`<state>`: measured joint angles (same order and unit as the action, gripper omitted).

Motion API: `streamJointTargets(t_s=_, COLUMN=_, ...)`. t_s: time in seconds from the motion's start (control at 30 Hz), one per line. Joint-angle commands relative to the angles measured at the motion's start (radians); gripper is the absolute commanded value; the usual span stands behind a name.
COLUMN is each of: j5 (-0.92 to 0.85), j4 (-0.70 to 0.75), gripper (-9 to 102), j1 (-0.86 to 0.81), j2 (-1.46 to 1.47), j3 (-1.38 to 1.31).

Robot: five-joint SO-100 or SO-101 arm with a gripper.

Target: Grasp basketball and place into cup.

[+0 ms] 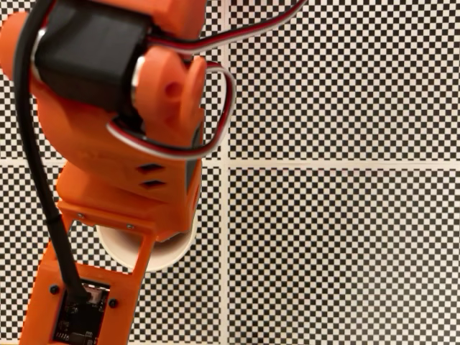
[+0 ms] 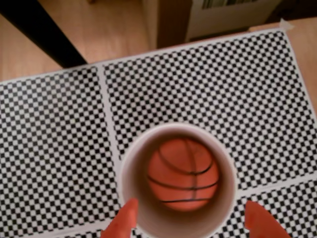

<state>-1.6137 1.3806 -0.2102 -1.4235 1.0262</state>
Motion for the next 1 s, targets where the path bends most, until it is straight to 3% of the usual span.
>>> streamJointTargets(t_s=0.0, j5=0.009, j4=-0.017, gripper=27, j1=0.008, j2=-0.002, j3=-0.052)
streamJointTargets(t_s=0.4, j5=0.006, j4=0.028, gripper=23, j1=0.012, j2=-0.064, j3=-0.026)
streamJointTargets(t_s=0.97, j5=-0.002, j4=0.026, gripper=18, j1=0.11, j2=-0.696, j3=0.555)
